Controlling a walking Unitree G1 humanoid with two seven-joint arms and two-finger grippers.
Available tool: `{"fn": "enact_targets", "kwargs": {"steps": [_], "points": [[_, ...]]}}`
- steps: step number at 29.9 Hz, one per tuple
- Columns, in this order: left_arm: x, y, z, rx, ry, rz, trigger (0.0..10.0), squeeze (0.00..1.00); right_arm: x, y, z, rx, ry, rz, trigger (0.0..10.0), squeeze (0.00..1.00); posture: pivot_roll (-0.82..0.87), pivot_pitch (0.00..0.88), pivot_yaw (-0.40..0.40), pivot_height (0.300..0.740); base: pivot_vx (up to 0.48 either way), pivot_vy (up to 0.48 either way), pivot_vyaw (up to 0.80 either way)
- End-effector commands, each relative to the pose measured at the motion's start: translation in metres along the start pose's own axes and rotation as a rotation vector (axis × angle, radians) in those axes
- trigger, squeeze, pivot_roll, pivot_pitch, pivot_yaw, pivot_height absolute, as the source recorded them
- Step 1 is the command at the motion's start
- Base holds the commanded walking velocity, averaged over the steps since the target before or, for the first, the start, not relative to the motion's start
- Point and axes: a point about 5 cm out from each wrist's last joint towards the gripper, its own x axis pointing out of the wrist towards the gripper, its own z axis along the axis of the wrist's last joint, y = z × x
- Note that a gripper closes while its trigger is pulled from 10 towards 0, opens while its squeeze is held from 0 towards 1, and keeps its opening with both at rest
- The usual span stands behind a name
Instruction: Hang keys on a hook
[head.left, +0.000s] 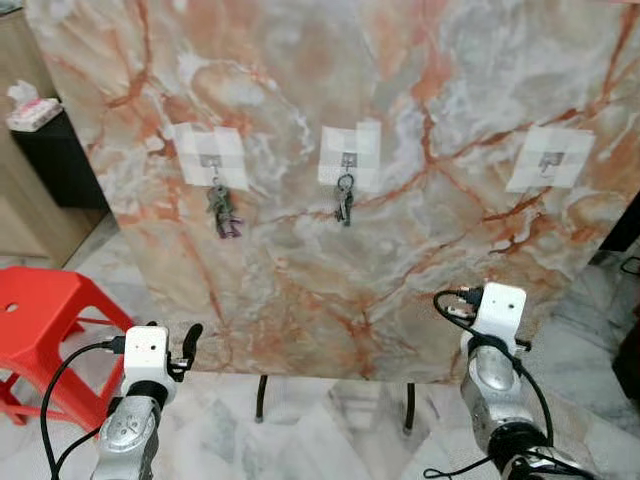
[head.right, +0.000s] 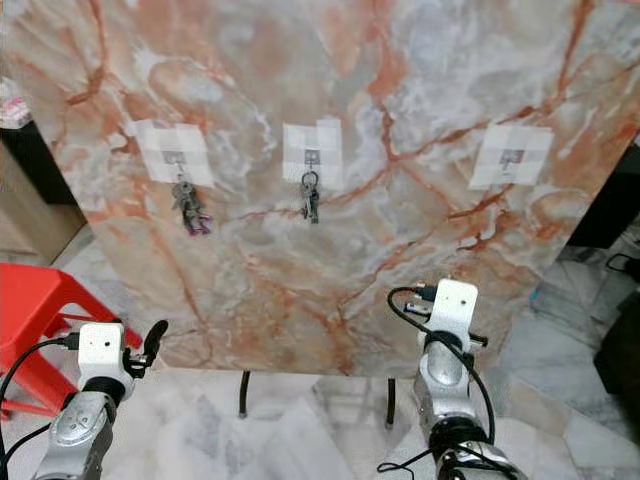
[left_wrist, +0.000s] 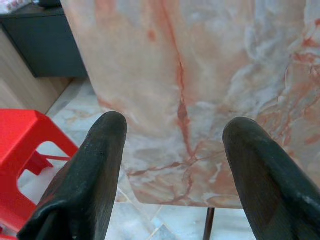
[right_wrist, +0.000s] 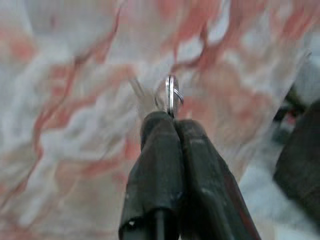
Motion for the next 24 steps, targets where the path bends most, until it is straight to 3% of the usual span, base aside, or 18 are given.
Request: {"fn": "enact_targets", "kwargs": {"steps": [1, 9, 15, 24], "points": [[-0.001, 0.003, 0.0, 0.011, 0.009, -0.011, 10.0, 0.0, 0.007, 0.001, 0.018, -0.024, -0.065, -0.019, 10.0, 0.0, 0.16, 0.0, -0.004, 0.74, 0.0, 0.0, 0.0], [0.004, 0.004, 0.005, 0.014, -0.003, -0.018, 10.0, 0.0, 0.027, 0.001, 0.066, -0.045, -0.19, -0.118, 10.0, 0.0, 0.17, 0.0, 0.008, 0.74, 0.0, 0.0, 0.0], [0.004, 0.004, 0.006, 0.013, -0.005, -0.023, 10.0, 0.0, 0.034, 0.0, 0.085, -0.006, -0.213, -0.153, 10.0, 0.0, 0.17, 0.0, 0.009, 0.74, 0.0, 0.0, 0.0], [0.004, 0.004, 0.006, 0.011, -0.005, -0.025, 10.0, 0.0, 0.043, -0.002, 0.1, -0.03, -0.204, -0.17, 10.0, 0.0, 0.18, 0.0, 0.007, 0.74, 0.0, 0.0, 0.0]]}}
